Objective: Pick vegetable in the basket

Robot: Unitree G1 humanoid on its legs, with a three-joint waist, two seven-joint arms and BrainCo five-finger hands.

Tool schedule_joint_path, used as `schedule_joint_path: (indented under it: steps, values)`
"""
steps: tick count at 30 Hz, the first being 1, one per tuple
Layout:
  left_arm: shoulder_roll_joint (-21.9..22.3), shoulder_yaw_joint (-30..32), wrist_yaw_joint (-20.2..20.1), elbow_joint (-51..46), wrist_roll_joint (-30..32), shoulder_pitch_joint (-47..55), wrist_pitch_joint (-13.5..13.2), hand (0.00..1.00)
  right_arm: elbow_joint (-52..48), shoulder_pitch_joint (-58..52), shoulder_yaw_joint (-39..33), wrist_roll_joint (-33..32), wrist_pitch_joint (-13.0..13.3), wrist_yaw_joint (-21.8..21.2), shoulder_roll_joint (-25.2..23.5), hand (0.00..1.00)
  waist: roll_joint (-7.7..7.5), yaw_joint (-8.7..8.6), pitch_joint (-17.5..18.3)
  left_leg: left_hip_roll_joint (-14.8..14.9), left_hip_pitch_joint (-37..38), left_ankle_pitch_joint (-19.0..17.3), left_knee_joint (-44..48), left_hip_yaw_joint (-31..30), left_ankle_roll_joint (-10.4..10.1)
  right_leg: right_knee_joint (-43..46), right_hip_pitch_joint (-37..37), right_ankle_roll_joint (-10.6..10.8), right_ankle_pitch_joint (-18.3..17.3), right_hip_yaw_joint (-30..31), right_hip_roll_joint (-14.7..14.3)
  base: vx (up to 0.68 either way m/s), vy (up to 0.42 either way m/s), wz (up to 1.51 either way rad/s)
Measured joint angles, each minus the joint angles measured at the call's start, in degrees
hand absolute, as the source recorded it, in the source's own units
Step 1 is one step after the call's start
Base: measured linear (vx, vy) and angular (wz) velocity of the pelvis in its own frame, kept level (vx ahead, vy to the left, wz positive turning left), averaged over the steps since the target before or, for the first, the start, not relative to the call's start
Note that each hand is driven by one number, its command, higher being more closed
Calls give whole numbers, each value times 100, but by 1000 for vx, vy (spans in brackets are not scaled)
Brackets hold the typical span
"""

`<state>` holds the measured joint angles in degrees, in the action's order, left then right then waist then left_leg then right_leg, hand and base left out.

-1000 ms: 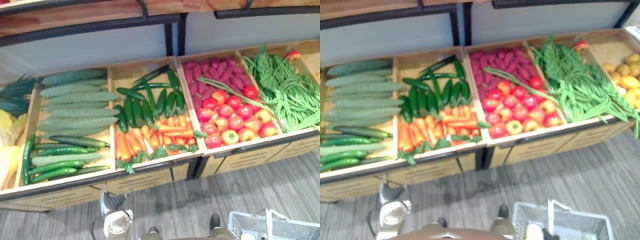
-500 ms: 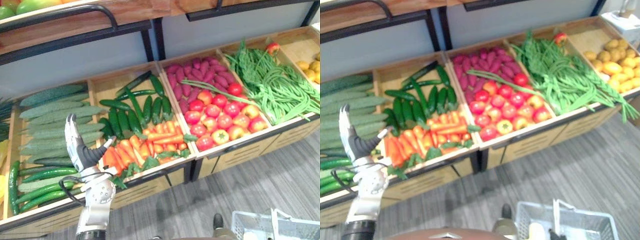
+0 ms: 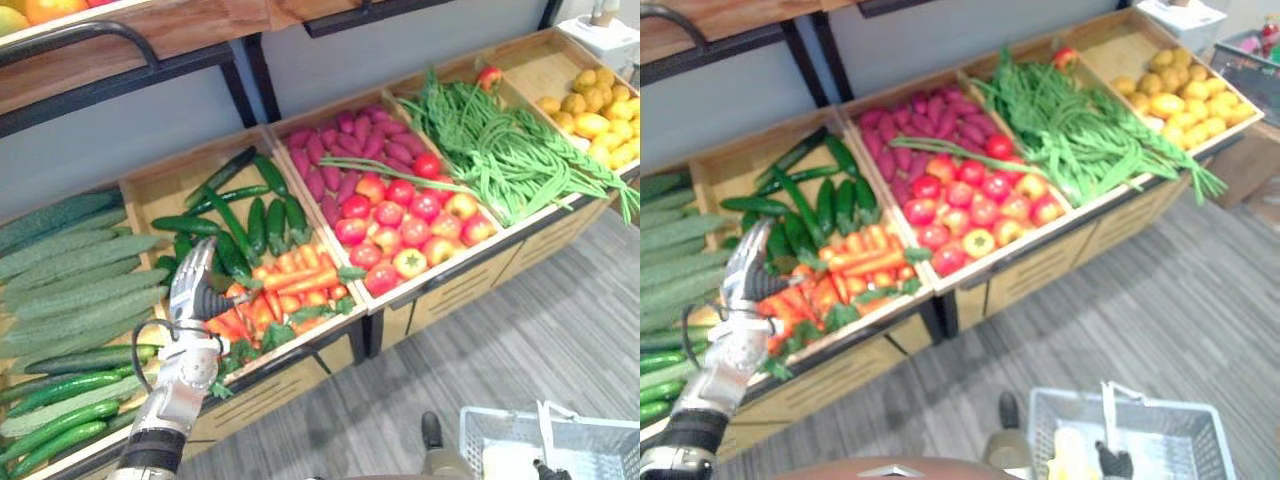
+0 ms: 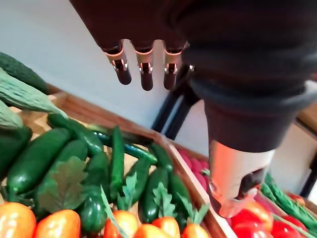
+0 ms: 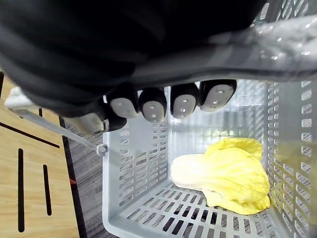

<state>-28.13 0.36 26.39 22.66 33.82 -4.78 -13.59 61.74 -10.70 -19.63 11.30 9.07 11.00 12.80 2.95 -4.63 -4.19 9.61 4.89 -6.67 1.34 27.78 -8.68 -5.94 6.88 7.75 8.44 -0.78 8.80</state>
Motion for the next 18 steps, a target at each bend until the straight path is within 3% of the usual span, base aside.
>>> schedule_joint_path:
  steps: [18]
  values:
    - [-286, -1442, -282, 1016, 578, -1092, 36, 0, -365, 45, 438, 5, 59, 59, 74, 100, 86, 3, -78, 50, -178, -35, 45, 203, -57, 107, 349, 10, 22, 144, -66, -8, -41, -6]
